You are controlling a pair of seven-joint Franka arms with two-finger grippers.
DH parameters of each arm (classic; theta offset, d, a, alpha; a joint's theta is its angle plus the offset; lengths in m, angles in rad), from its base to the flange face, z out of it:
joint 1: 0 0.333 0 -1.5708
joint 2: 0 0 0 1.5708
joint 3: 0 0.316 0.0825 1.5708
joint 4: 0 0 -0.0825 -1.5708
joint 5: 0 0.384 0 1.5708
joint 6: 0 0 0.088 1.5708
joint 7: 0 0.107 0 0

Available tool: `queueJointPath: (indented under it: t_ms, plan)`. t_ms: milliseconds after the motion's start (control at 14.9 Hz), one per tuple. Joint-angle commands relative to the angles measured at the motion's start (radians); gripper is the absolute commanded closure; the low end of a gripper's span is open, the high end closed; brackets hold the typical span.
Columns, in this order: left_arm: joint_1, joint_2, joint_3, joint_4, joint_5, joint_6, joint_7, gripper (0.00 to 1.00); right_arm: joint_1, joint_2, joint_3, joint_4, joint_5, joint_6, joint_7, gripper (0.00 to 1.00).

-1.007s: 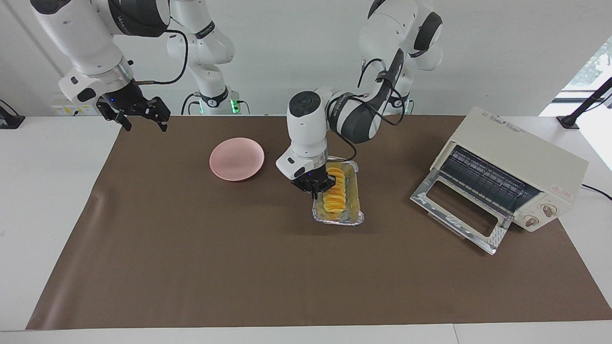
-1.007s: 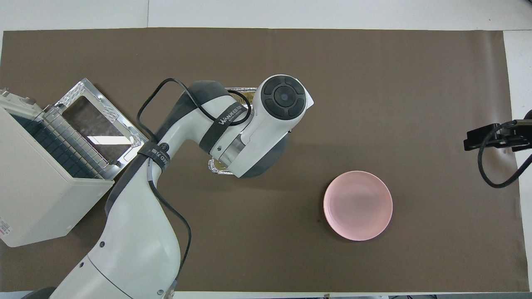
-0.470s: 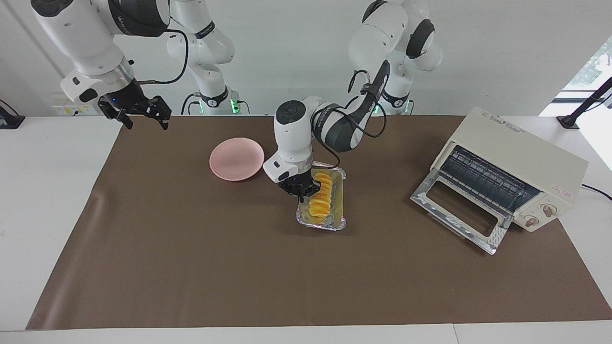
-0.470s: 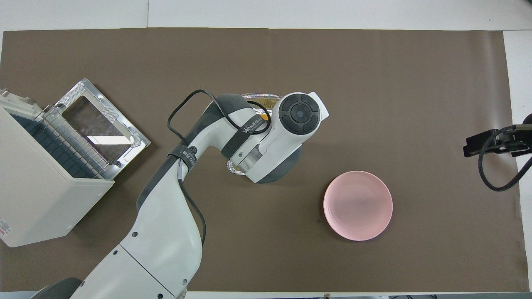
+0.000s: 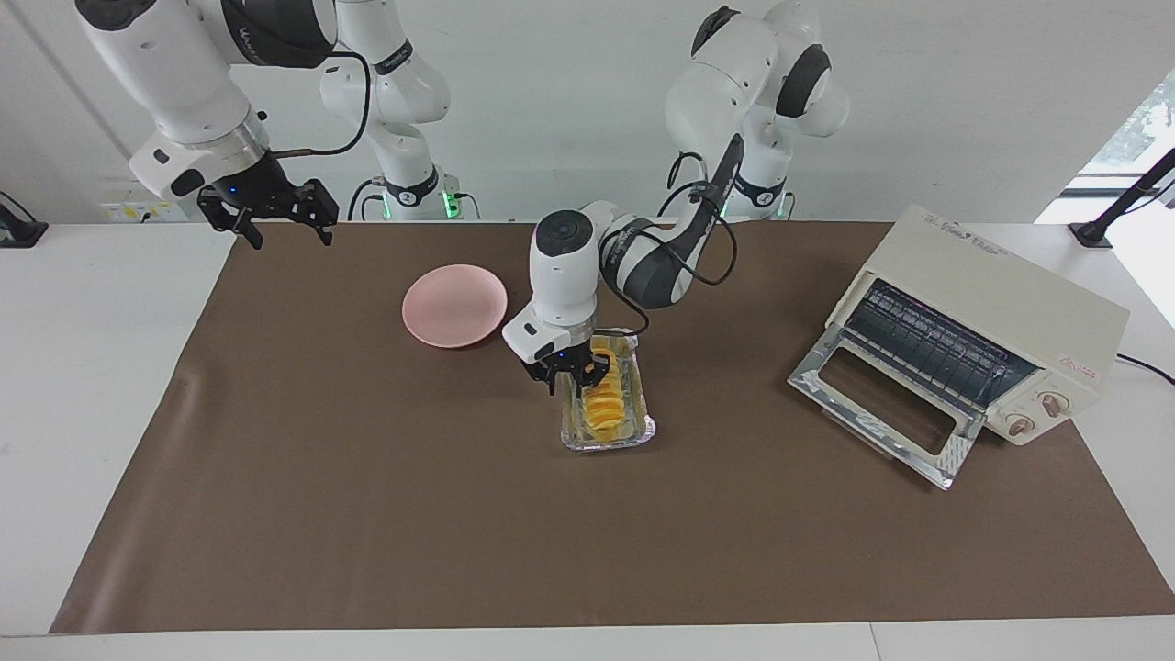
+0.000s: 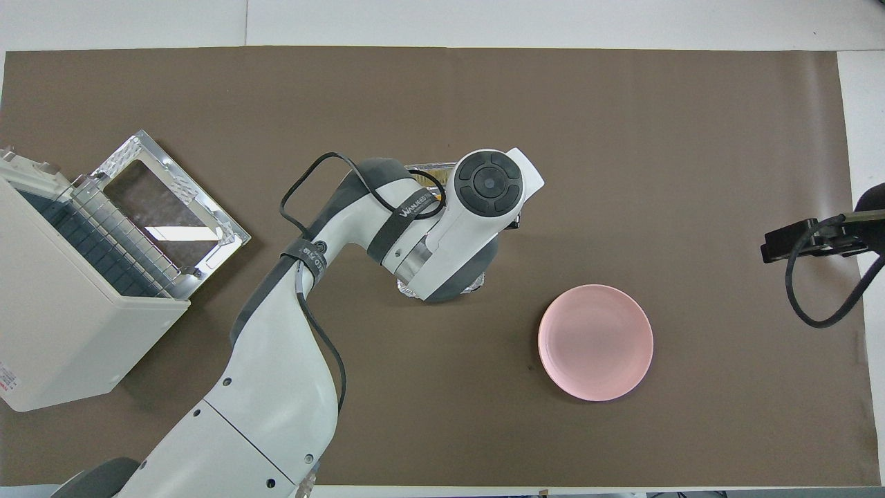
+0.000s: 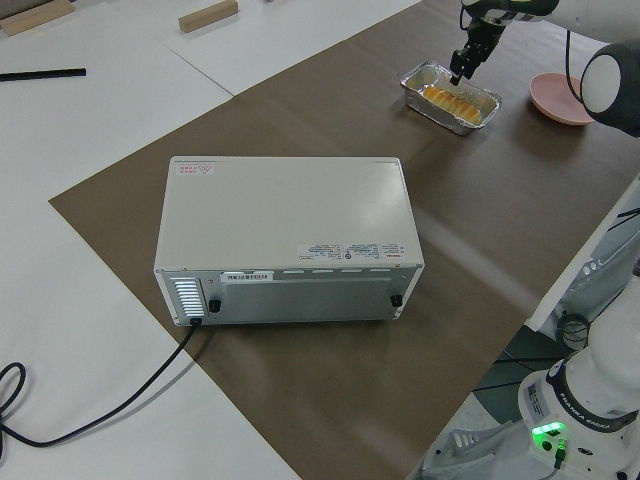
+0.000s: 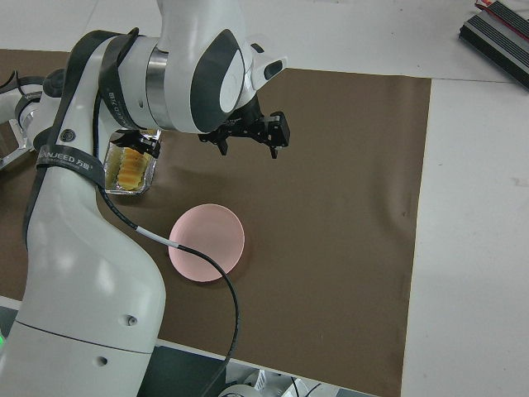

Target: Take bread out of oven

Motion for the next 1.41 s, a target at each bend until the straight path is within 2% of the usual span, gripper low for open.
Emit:
queueJointPath:
  t_ms: [0,67,134,336,470,604,805,940,1074,1342]
  plan:
    - [0.014,-0.035,0.047,0.089,-0.101,-0.098,-0.025,0.00,-0.011,-0.020,0.012,-0.015,0.003,0.013,-0.030,0.00]
    - [0.046,-0.115,0.088,0.113,-0.171,-0.183,-0.020,0.00,-0.006,-0.020,0.013,-0.027,0.003,0.068,-0.032,0.00]
    - [0.103,-0.192,0.096,0.092,-0.177,-0.245,-0.019,0.00,0.032,-0.014,0.038,-0.021,-0.005,0.095,-0.032,0.00]
    - [0.232,-0.323,0.099,0.078,-0.177,-0.420,-0.011,0.00,0.109,0.026,0.044,-0.007,-0.008,0.156,-0.020,0.00]
    - [0.325,-0.412,0.099,0.035,-0.175,-0.517,0.071,0.00,0.147,0.109,0.049,0.066,-0.005,0.139,-0.020,0.00]
    - [0.430,-0.496,0.099,-0.016,-0.175,-0.596,0.242,0.00,0.213,0.211,0.049,0.141,-0.002,0.138,0.037,0.00]
    - [0.469,-0.606,0.107,-0.089,-0.165,-0.744,0.380,0.00,0.308,0.307,0.049,0.198,0.000,0.174,0.215,0.00]
    - [0.517,-0.692,0.101,-0.177,-0.164,-0.764,0.415,0.00,0.355,0.350,0.049,0.198,0.007,0.245,0.290,0.00]
    - [0.558,-0.754,0.099,-0.252,-0.164,-0.782,0.535,0.00,0.385,0.387,0.049,0.197,0.027,0.300,0.364,0.00]
    - [0.567,-0.763,0.102,-0.277,-0.166,-0.736,0.574,0.00,0.420,0.462,0.049,0.172,0.027,0.400,0.441,0.00]
